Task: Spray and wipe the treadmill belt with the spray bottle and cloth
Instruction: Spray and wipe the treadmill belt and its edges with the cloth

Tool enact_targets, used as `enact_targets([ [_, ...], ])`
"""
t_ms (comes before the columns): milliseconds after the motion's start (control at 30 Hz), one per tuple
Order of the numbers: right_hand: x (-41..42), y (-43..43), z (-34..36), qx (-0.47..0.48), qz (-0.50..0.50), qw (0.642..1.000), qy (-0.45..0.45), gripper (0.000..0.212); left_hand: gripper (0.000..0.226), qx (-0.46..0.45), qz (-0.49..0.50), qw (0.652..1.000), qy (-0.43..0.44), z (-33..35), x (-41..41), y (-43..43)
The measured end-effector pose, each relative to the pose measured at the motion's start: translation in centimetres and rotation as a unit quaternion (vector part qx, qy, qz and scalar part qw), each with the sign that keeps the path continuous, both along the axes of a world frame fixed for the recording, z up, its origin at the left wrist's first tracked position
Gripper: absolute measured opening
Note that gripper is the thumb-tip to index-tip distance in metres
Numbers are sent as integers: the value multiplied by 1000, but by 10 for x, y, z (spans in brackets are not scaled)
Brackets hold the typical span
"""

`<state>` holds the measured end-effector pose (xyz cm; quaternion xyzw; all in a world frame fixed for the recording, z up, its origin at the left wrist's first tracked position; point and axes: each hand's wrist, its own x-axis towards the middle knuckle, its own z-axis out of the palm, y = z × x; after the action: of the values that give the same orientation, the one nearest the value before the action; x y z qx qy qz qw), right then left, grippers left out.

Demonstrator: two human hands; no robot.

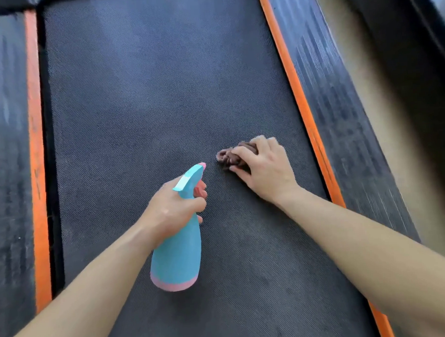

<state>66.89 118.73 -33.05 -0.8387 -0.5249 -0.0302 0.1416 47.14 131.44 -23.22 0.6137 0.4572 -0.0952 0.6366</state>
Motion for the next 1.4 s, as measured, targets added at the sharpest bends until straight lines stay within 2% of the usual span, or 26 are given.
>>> enact_targets([
  [100,6,-2,3,-8,-75,997,7,39,43,17,-30,999,14,3,9,-4],
  [200,-27,-47,4,-1,-93,995,21,35,36,18,-63,997,28,6,20,-10],
  [333,-69,-119,1,7,-109,993,51,35,52,25,-129,991,25,7,38,-28],
  [400,-79,-138,0,5,-116,991,59,36,45,32,-154,987,21,5,49,-37],
  [633,-83,-145,11,0,-115,991,73,35,10,82,-198,975,48,1,78,-57],
  [767,-83,-148,12,-9,-112,991,69,36,12,92,-208,972,58,2,75,-57],
  [867,-82,-147,11,-11,-113,991,65,36,22,55,-217,974,40,-1,68,-54],
  [1033,-82,-148,10,-16,-108,992,56,37,12,36,-275,960,50,-2,62,-54],
  [1167,-78,-147,8,-13,-101,994,41,37,28,39,-237,970,39,1,63,-51],
  [1333,-36,-108,4,-13,-129,991,-32,35,53,44,-154,987,11,-1,66,-35],
  [1400,0,-75,2,-19,-173,982,-72,34,45,51,-123,991,11,-1,67,-29],
])
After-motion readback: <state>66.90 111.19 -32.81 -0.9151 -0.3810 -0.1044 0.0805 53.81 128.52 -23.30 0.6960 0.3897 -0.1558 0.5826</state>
